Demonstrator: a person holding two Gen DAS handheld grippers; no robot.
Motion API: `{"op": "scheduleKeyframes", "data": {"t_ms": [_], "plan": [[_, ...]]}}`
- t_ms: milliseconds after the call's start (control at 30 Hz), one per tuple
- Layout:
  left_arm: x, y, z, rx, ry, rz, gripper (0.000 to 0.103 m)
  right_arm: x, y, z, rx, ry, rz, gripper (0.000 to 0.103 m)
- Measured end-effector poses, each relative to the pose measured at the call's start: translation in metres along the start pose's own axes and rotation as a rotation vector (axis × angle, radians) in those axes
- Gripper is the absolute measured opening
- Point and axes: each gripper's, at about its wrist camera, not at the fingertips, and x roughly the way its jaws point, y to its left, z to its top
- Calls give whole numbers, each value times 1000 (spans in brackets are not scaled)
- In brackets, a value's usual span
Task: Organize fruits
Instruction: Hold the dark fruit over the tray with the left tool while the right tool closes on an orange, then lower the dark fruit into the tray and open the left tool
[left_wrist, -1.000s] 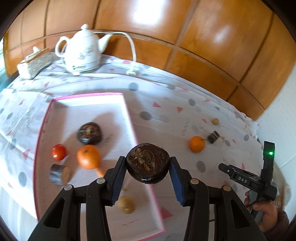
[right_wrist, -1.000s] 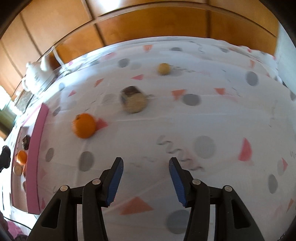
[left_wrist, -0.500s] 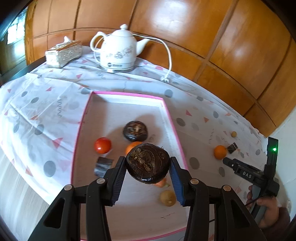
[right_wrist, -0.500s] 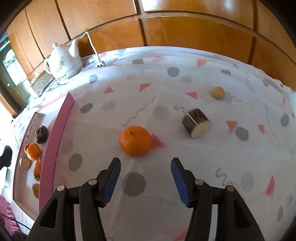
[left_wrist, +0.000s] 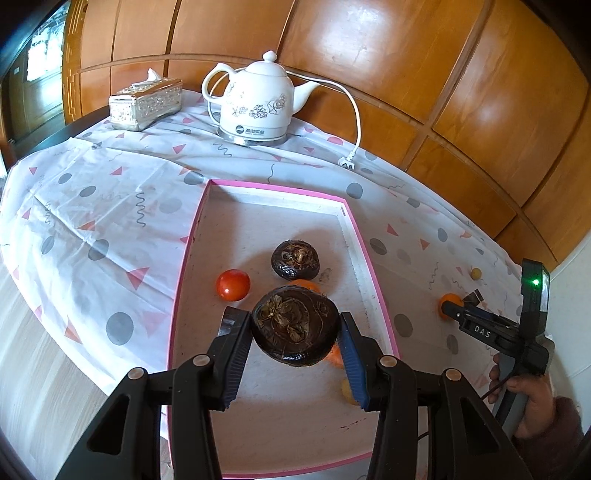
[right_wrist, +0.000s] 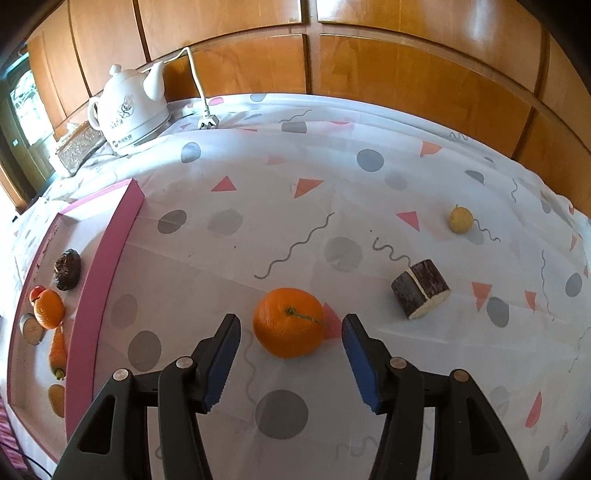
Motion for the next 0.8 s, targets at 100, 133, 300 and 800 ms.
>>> {"op": "scheduleKeyframes", "data": {"t_ms": [100,133,300,800], "plan": [[0,1,-1,-2,5,2,47,4,1,3,-10,3,-15,58],[1,1,-1,-3,5,1,47,6,2,4,-12,6,-19,58],[1,1,-2,-2,9,1,47,14,2,7,-24,21,-36,55],[2,2,-4,0,16,1,47,-11,9,-15,-57,14,47,41]]}}
